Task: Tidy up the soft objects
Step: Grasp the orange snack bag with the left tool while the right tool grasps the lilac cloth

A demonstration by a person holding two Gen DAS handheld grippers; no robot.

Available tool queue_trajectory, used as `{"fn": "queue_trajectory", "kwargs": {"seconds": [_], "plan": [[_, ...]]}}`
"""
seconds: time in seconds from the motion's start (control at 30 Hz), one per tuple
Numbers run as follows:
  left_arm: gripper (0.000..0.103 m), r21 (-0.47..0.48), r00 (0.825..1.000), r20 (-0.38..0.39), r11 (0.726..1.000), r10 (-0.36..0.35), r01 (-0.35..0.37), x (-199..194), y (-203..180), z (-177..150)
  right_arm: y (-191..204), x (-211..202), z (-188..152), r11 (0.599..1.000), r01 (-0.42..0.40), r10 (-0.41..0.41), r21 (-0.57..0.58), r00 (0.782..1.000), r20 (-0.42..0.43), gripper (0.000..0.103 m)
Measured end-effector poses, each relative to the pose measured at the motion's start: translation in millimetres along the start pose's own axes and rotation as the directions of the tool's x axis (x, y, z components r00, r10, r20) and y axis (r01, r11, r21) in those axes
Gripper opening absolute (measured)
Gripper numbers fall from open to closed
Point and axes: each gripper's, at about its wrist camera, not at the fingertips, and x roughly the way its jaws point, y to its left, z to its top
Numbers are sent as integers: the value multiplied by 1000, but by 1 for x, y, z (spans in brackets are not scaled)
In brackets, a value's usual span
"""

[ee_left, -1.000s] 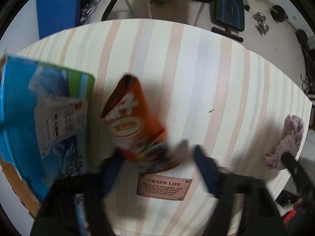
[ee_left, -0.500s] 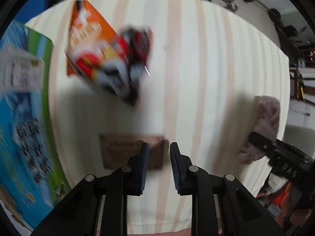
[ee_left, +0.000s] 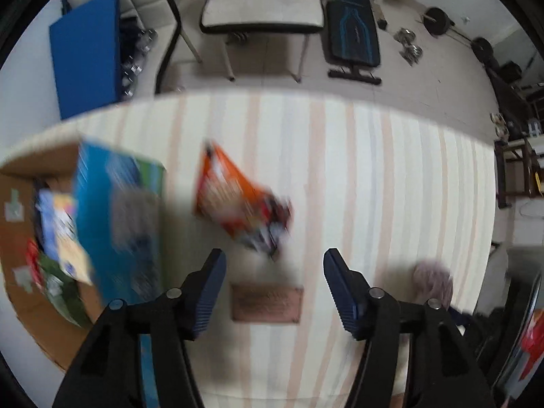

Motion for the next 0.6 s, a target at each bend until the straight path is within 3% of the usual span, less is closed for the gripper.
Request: {"fn": "queue_trajectory", "kwargs": {"seconds": [0.07,0.27,0.43,0.6], "plan": [[67,-7,1000,-7,1000,26,-26,-4,7,19,0,-4,2,1000,-6,6,4,1000,9,52],[67,-29,989,-115,995,91,-95,22,9,48,4,-14,10,1000,-5,5,22,1000,25,54],[67,-17,968,-219,991,123,-130,57,5,47,3,-14,4,999,1,-2,35,1000,17,54],[67,-22,948,-291,990,127,-140,79,2,36,8,-8,22,999,4,-4,38,1000,9,54]]}}
